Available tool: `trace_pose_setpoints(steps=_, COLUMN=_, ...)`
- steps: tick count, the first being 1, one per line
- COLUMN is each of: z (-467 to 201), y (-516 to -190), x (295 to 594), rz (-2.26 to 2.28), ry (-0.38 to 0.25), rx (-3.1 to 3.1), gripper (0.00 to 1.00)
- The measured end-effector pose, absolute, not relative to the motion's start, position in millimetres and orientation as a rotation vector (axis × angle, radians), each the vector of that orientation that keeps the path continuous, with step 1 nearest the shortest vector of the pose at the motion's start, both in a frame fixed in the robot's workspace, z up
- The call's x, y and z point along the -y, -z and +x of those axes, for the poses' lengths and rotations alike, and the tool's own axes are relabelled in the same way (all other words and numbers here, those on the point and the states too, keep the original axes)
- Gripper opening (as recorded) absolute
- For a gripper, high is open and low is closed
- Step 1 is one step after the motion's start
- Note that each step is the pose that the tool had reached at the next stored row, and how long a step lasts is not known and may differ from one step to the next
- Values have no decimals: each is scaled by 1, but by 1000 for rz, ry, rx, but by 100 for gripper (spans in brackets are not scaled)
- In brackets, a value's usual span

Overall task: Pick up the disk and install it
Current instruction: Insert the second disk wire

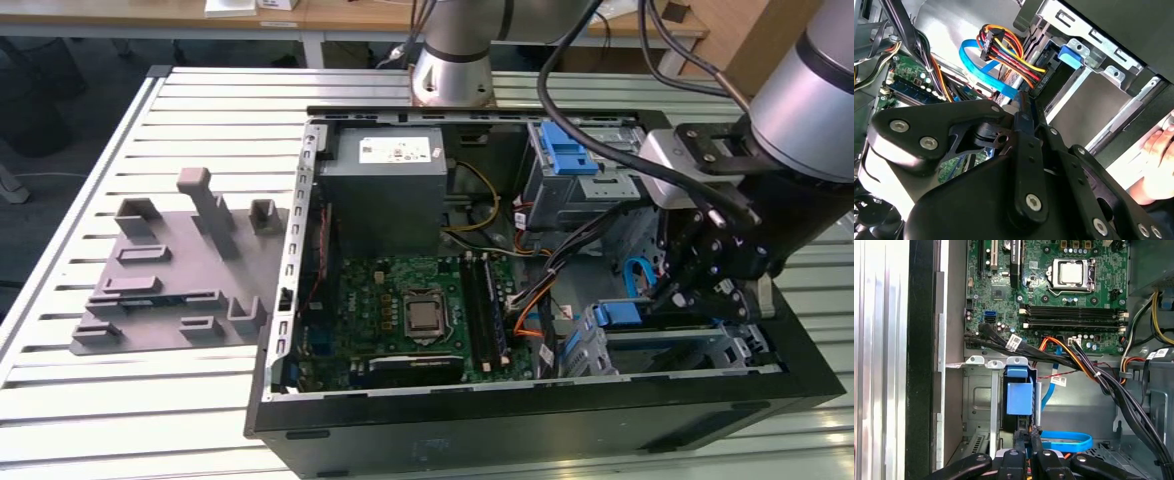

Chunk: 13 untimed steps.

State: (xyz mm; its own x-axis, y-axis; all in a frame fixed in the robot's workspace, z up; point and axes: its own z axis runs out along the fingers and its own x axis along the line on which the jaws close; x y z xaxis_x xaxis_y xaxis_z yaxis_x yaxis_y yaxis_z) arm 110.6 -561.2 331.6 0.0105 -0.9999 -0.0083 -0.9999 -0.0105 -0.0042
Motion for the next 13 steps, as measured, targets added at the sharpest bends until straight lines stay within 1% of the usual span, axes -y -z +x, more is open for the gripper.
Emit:
trace_pose_setpoints(steps=5, z=111, y=-331, x=562, rz=-2227, ry=-5, rx=-2203, gripper=17)
trace_pose_setpoints(steps=6, z=111, y=-332, x=562, rz=-2227, ry=-4, rx=-2204, gripper=23)
trace_pose_setpoints(steps=13, z=111, y=-340, x=562, rz=-2228, ry=-6, rx=-2204, gripper=23)
